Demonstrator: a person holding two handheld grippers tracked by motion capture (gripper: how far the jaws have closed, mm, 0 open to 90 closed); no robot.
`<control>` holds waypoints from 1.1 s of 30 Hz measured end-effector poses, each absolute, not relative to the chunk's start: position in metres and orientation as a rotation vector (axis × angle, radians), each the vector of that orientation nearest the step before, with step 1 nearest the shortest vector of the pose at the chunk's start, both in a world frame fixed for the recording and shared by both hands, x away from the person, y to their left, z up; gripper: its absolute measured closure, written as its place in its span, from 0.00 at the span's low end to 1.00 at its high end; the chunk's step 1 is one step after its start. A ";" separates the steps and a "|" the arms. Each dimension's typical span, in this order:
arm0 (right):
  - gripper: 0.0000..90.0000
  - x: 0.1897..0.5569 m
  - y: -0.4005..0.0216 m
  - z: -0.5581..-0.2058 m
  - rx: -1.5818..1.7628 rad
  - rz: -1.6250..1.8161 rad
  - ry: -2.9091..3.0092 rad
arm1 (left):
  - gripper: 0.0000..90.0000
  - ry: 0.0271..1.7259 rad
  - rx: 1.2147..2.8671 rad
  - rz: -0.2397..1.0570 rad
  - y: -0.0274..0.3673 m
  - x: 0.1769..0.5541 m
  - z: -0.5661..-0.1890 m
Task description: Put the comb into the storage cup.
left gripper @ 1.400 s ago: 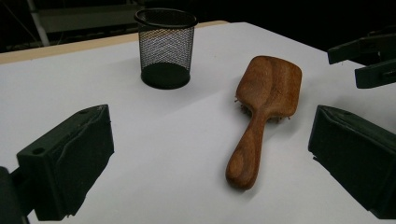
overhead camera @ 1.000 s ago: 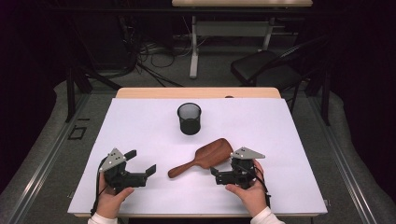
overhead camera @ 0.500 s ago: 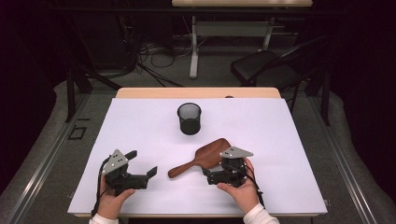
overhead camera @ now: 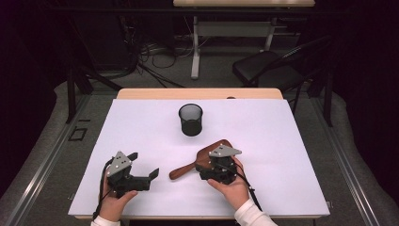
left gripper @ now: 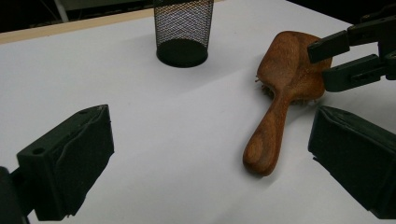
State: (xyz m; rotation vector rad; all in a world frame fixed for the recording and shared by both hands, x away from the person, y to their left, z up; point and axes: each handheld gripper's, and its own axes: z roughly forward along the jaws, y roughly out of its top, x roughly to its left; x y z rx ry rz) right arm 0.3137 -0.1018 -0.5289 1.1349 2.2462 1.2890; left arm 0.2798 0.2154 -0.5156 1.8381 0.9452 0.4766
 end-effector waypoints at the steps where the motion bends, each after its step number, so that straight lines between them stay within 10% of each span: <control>1: 0.37 0.315 -0.100 -0.529 1.134 1.288 2.245 | 0.00 0.945 1.838 0.475 0.216 0.280 -0.516; 19: 0.44 0.332 -0.074 -0.535 1.206 1.266 2.282 | 0.00 0.963 1.825 0.463 0.218 0.281 -0.516; 33: 0.71 0.338 -0.056 -0.542 1.186 1.228 2.315 | 0.00 0.970 1.821 0.453 0.220 0.282 -0.517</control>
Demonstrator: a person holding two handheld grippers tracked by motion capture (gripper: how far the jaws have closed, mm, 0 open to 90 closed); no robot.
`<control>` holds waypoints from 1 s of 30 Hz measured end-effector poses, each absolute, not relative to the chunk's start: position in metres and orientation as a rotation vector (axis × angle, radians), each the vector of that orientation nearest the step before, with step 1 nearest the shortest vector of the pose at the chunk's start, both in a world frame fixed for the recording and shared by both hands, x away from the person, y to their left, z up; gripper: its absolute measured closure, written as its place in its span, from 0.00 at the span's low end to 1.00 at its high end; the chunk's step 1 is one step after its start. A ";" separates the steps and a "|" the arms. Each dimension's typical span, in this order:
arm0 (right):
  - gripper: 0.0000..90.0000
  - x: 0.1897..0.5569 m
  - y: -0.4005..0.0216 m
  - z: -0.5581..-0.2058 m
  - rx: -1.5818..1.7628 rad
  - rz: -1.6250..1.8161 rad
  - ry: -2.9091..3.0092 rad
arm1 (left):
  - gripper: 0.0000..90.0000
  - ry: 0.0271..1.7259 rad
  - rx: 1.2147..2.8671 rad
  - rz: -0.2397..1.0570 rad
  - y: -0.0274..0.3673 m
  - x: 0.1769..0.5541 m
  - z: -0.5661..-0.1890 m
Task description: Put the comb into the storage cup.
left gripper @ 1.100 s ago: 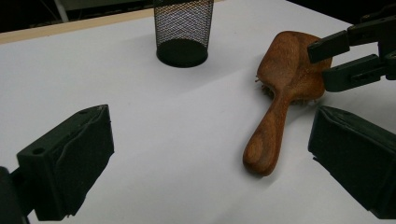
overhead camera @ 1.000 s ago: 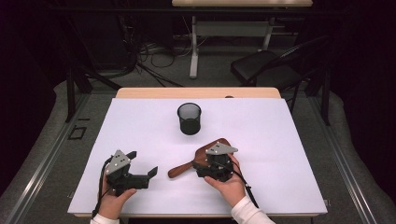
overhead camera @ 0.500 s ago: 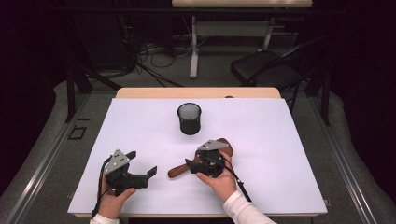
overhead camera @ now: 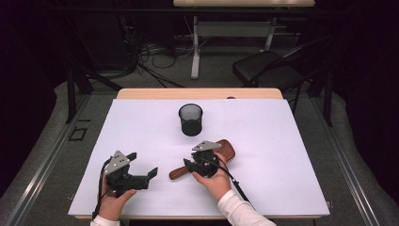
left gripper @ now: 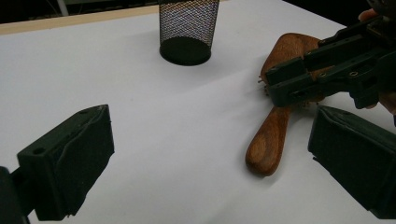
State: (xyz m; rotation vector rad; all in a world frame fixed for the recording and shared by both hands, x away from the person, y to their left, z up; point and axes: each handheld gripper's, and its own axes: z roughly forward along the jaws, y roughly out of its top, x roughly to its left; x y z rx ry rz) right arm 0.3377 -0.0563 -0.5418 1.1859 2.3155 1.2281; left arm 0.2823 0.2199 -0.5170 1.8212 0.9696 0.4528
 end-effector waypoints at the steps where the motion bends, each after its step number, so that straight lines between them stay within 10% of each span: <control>1: 0.73 0.338 -0.055 -0.542 1.184 1.230 2.317 | 0.00 0.969 1.820 0.451 0.220 0.282 -0.517; 10: 0.95 0.339 -0.041 -0.547 1.169 1.185 2.359 | 0.00 0.972 1.822 0.447 0.220 0.283 -0.518; 30: 1.00 0.341 -0.022 -0.555 1.153 1.070 2.417 | 0.01 0.978 1.822 0.449 0.221 0.284 -0.518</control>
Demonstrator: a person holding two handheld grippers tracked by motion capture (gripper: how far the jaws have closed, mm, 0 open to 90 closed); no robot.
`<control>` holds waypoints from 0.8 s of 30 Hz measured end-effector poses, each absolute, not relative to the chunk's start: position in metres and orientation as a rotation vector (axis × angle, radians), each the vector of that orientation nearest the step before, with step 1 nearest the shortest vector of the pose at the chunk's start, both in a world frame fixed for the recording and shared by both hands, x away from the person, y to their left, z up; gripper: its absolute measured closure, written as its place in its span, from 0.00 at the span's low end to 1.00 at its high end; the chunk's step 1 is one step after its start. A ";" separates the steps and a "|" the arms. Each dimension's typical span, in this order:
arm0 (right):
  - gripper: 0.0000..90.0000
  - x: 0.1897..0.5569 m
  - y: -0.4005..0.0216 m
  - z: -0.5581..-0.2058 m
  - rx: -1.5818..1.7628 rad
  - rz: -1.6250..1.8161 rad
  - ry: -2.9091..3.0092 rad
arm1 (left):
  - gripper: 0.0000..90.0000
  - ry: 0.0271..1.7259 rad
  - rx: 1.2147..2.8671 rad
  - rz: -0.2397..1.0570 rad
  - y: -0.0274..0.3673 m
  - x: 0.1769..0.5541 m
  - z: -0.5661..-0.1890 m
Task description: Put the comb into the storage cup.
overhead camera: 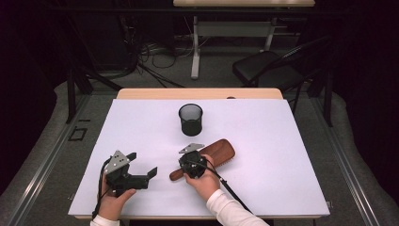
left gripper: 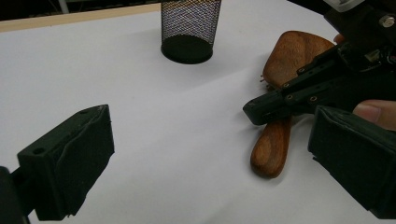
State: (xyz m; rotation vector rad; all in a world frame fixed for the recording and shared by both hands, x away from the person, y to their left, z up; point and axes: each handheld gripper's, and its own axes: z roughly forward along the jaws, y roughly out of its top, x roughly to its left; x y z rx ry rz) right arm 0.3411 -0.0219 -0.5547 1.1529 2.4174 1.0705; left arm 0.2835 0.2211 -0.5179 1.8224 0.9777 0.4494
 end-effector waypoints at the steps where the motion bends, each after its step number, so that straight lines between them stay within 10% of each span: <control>1: 1.00 0.341 -0.022 -0.555 1.148 1.072 2.420 | 0.01 0.979 1.822 0.450 0.221 0.284 -0.518; 24: 1.00 0.326 -0.033 -0.555 1.140 1.057 2.479 | 0.01 0.985 1.815 0.446 0.222 0.284 -0.519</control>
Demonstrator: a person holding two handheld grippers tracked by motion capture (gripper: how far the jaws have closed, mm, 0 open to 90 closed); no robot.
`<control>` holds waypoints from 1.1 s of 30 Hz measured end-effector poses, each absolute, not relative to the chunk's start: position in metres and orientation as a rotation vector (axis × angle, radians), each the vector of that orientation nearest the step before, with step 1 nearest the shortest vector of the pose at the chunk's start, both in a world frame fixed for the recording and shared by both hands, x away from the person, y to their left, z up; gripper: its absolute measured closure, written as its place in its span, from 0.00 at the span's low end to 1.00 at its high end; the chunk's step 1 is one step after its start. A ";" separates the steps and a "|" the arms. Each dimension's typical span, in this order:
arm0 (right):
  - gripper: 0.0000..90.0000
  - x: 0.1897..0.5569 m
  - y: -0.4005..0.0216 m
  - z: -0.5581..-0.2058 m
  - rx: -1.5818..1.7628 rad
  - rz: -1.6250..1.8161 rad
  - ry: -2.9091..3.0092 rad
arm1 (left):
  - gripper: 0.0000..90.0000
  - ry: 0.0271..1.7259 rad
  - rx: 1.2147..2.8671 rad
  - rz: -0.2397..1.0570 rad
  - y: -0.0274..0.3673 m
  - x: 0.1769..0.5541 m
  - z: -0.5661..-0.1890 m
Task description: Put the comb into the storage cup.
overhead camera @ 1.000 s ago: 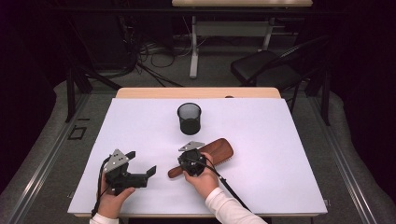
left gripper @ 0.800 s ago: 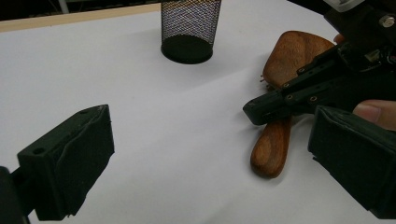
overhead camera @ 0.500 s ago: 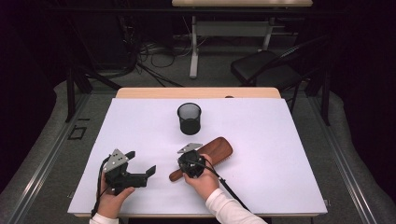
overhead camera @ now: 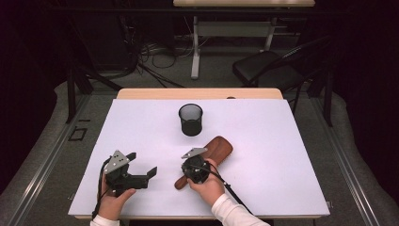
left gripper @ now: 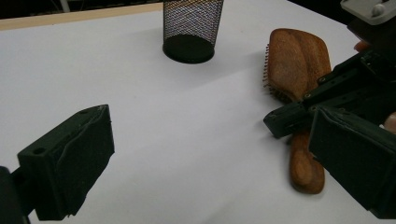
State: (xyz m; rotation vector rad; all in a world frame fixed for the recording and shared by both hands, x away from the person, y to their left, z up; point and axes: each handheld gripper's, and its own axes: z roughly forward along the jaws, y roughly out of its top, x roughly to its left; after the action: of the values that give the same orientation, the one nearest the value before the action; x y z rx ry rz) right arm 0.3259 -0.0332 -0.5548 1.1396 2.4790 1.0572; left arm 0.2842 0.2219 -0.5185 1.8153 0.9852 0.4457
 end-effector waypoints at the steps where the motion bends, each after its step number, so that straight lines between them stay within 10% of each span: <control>1: 1.00 0.325 -0.034 -0.555 1.135 1.057 2.479 | 0.01 0.986 1.815 0.446 0.222 0.284 -0.519; 33: 1.00 0.291 -0.091 -0.558 1.163 1.064 2.484 | 0.01 0.996 1.816 0.450 0.222 0.285 -0.519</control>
State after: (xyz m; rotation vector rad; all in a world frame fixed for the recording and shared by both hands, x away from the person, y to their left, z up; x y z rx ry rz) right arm 0.2911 -0.0911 -0.5577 1.1628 2.4839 1.0636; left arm 0.2847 0.2218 -0.5194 1.8157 0.9958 0.4499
